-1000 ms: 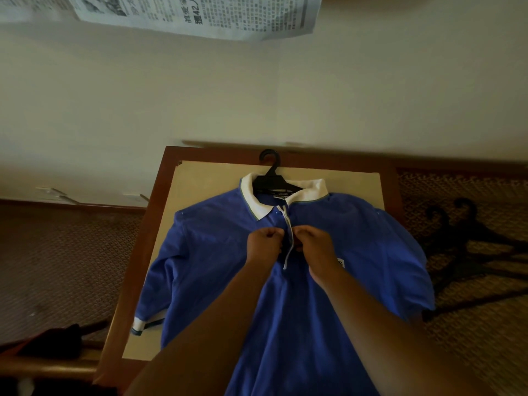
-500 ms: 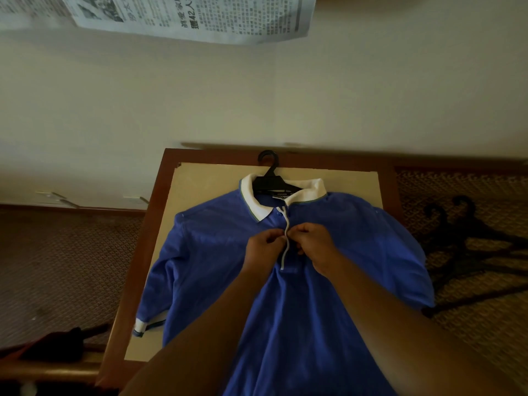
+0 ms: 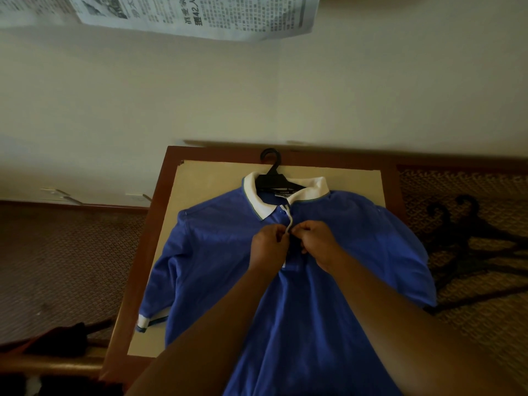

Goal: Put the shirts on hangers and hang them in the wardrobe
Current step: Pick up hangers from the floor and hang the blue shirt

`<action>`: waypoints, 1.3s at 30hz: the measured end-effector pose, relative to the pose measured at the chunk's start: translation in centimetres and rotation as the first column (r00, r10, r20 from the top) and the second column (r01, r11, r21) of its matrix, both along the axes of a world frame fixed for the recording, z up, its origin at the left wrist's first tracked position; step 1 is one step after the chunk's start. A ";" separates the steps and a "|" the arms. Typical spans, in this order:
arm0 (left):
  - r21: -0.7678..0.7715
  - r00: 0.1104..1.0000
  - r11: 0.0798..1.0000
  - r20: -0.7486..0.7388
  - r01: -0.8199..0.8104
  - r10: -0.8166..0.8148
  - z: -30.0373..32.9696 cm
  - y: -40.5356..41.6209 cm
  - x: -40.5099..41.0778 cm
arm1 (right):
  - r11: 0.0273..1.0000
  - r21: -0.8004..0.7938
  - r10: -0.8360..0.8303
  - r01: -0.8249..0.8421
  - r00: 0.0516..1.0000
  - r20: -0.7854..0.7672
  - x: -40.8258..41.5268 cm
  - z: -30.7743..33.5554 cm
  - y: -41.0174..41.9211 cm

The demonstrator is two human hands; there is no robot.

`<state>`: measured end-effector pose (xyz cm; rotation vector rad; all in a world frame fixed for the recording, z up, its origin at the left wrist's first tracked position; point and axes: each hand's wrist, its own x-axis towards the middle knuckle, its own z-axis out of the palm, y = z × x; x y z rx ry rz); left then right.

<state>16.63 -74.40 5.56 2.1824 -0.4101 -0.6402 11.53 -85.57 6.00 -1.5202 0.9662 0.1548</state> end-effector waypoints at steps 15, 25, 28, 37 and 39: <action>0.062 0.997 0.997 -0.067 -0.037 0.041 -0.8 -0.5 0.7 | 0.971 -0.224 0.100 -0.086 0.994 0.049 -0.5 -2.0 -0.3; -0.020 0.994 0.993 0.005 -0.112 0.112 -0.6 -0.2 2.6 | 0.762 -0.610 0.172 -0.219 0.976 -0.136 3.0 -1.6 0.8; 0.009 0.994 0.999 0.092 -0.054 0.052 -0.2 -0.7 2.8 | 0.740 -0.609 0.180 -0.285 0.957 -0.228 4.0 -1.6 0.7; 0.225 0.961 0.969 0.229 0.102 -0.155 -0.4 -2.3 4.0 | 0.873 -0.486 -0.030 0.038 0.999 0.024 3.3 -0.8 -0.5; 0.238 0.960 0.965 0.229 0.106 -0.162 -0.2 -2.9 4.2 | 0.882 -0.467 -0.048 0.059 0.998 0.034 3.2 -0.9 -0.6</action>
